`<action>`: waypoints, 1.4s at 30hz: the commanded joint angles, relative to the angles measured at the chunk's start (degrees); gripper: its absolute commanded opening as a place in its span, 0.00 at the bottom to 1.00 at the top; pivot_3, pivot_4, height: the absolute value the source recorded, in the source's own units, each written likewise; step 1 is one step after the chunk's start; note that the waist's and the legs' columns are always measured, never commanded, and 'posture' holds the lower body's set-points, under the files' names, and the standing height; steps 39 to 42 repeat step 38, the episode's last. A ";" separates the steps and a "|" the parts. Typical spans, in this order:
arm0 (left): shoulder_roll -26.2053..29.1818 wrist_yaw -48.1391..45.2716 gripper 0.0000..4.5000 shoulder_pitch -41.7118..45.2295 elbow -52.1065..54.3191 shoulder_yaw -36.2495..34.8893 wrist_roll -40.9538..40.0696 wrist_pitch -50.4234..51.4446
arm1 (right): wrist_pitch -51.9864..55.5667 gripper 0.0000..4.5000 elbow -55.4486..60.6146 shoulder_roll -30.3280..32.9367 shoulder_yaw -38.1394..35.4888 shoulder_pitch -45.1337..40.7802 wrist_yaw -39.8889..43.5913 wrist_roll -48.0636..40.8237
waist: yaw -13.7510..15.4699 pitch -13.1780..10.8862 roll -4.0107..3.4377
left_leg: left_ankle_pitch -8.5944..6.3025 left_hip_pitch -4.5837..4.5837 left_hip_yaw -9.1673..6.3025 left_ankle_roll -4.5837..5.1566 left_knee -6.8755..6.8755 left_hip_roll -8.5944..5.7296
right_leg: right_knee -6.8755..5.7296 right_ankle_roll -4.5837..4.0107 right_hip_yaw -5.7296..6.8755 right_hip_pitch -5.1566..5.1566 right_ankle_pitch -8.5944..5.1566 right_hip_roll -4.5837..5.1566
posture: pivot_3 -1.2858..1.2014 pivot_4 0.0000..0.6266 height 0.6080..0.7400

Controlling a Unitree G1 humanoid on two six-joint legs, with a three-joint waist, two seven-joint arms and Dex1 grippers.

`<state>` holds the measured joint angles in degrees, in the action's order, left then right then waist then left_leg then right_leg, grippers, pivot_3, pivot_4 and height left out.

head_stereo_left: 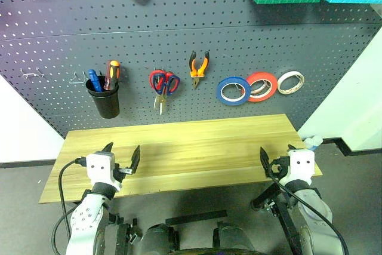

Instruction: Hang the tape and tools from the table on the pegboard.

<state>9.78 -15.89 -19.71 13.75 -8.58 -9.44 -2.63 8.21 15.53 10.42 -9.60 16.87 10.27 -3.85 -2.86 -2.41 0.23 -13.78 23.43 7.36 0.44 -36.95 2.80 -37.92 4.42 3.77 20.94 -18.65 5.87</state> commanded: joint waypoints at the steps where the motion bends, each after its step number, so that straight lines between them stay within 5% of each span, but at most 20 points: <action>1: -0.18 1.55 0.99 0.06 1.42 -1.54 -0.25 -0.83 | 1.01 1.00 3.72 0.24 0.75 -0.37 -0.65 0.56 | 0.36 0.03 0.04 | 0.00 0.02 0.01 0.00 0.00 0.00 | 0.01 -0.05 -0.01 0.02 -0.03 0.00 | 0.50 0.00 1.00; 13: -1.78 1.60 0.99 -8.48 1.87 -0.33 0.45 -3.58 | 3.52 1.00 7.22 2.24 2.81 2.59 0.27 2.59 | 0.44 0.07 0.11 | -0.03 0.05 0.10 0.05 0.40 0.01 | 0.53 -0.08 -0.04 0.05 -0.04 0.00 | 0.51 0.00 1.00; 29: -1.78 1.57 0.99 -9.24 1.87 -1.59 -1.11 -1.46 | -3.62 1.00 -3.33 7.61 -6.36 4.23 7.20 -4.05 | 0.50 0.28 0.12 | -0.03 0.06 0.30 0.08 0.68 -0.04 | 0.85 -0.06 -0.13 0.11 -0.03 -0.03 | 0.50 0.00 1.00; 42: -0.40 0.90 0.99 -11.36 4.50 -2.06 -1.77 -0.26 | 1.41 1.00 -0.87 8.91 -9.58 3.77 11.07 -11.64 | 0.33 0.33 0.10 | -0.04 0.01 0.30 0.07 0.68 0.00 | 0.85 -0.08 -0.18 0.11 -0.04 -0.01 | 0.50 0.00 1.00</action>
